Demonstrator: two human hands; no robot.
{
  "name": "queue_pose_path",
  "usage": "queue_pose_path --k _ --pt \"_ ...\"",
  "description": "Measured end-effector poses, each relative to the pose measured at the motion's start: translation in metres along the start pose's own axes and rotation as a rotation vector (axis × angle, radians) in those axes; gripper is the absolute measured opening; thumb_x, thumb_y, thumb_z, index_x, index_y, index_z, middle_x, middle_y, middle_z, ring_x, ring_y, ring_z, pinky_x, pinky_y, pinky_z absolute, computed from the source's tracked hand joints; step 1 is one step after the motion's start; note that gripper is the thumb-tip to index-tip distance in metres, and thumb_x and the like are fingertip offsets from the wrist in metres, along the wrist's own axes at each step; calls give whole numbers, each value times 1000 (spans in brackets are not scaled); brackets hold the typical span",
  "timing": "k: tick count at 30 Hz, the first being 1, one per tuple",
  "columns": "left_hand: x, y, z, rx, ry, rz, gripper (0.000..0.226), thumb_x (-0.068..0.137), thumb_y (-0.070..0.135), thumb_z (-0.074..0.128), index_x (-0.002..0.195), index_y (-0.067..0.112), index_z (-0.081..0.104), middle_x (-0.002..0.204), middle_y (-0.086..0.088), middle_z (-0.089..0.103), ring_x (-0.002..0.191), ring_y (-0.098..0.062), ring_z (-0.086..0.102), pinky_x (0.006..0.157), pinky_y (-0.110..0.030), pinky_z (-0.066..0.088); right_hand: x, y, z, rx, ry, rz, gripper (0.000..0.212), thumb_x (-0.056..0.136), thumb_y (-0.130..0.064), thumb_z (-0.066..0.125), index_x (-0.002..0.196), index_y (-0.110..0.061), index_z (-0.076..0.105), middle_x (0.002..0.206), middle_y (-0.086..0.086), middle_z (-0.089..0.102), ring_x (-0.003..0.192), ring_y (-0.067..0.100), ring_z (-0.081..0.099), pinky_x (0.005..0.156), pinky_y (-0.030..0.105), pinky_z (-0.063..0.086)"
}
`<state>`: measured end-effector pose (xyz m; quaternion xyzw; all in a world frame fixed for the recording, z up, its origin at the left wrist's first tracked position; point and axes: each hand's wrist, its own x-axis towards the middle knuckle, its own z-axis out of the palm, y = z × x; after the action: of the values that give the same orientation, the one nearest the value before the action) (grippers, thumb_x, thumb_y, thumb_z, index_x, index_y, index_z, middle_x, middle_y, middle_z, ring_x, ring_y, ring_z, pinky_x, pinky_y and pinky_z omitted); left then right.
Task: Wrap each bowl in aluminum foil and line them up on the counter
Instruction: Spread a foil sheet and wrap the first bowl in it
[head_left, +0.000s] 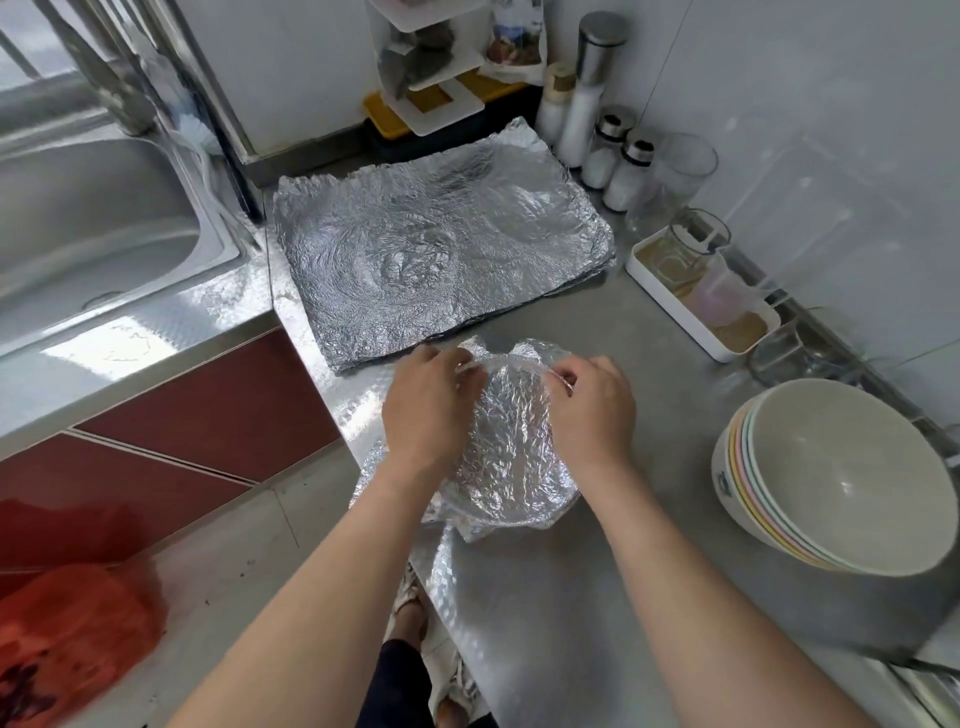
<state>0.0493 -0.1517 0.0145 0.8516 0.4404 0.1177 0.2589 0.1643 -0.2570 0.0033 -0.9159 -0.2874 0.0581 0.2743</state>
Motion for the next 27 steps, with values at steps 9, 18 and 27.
queue_pose_path --k 9,18,27 --pt "-17 2 13 145 83 154 32 90 30 66 120 20 66 113 -9 62 105 -32 54 78 -40 45 -11 1 -1 20 28 -58 13 89 -23 64 91 -11 68 88 7 59 87 26 53 77 35 40" --pt "-9 0 19 248 158 251 21 83 25 73 101 13 68 93 -10 58 84 -29 55 65 -33 33 -11 3 8 141 16 -173 8 87 -12 65 93 -12 70 89 3 61 84 23 58 78 29 43" --pt "-81 7 28 283 -10 336 58 92 53 41 140 23 51 150 -11 43 139 -30 39 111 -53 33 -41 18 -11 744 -62 451 42 101 -13 42 143 -10 42 145 1 45 127 3 42 103 15 31"
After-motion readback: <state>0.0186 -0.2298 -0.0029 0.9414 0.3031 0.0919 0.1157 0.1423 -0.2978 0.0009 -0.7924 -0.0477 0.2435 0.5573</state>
